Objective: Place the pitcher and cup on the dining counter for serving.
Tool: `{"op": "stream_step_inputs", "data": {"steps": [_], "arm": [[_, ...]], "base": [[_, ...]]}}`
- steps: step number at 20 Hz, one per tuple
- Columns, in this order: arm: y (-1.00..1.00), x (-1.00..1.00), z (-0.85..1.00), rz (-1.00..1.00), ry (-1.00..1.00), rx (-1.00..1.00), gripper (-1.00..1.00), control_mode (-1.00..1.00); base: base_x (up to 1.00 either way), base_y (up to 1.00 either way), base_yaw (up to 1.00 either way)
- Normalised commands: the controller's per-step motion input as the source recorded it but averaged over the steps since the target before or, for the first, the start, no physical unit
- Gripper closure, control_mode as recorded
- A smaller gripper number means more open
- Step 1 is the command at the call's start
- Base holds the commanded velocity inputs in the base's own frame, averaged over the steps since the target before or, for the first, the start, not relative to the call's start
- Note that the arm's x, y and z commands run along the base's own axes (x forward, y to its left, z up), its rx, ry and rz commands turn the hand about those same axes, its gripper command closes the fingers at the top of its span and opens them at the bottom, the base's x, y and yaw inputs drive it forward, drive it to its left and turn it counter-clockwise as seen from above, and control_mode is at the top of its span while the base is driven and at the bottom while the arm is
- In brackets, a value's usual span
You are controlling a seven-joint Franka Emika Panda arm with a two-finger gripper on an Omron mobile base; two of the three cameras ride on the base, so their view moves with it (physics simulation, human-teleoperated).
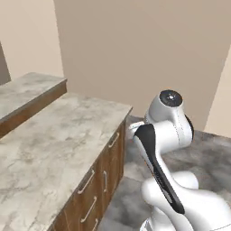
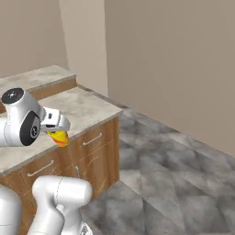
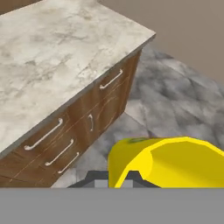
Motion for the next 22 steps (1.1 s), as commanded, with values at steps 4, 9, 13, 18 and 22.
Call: {"op": "stream_step_inputs", "data": {"steps": [4, 9, 13, 18, 22], "arm": [[0.00, 0.00, 0.00, 0.00, 0.00, 0.00, 1.00, 1.00], [0.00, 0.00, 0.00, 0.00, 0.00, 0.00, 1.00, 1.00], [0.00, 0.00, 0.00, 0.00, 0.00, 0.00, 1.00, 1.00], [0.00, 0.00, 0.00, 0.00, 0.00, 0.00, 1.00, 1.00], [0.00, 0.00, 0.00, 0.00, 0.00, 0.00, 1.00, 1.00]], "base": [[0.00, -0.14, 0.97], [0.03, -0.99, 0.56], [0.09, -1.00, 0.32], [0.34, -1.00, 0.23], [0.32, -1.00, 0.15]]}}
